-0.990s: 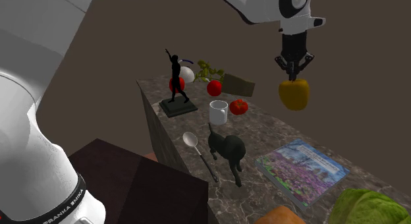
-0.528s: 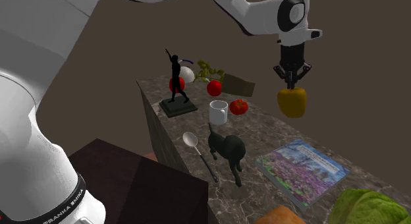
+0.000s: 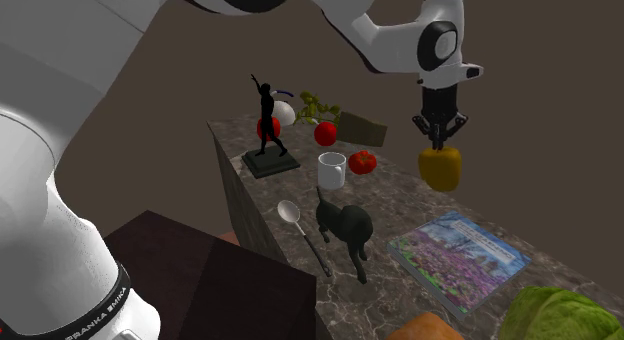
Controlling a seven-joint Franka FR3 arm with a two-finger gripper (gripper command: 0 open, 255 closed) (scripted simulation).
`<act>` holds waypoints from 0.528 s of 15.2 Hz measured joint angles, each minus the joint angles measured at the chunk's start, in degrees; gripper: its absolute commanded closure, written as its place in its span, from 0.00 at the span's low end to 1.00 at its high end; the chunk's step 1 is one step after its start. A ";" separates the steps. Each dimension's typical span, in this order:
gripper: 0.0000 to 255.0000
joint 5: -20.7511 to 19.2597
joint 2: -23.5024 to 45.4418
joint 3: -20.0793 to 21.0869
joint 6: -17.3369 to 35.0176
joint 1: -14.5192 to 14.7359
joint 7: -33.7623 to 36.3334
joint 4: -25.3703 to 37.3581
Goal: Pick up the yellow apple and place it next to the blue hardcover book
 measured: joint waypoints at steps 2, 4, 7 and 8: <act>1.00 -0.08 0.80 -0.05 1.08 0.04 0.19 -0.30; 1.00 -0.15 1.58 -0.10 2.09 0.03 0.33 -0.52; 1.00 -0.25 2.91 -0.17 3.61 0.05 0.53 -0.72; 1.00 -0.31 3.24 -0.21 4.18 0.09 0.67 -0.97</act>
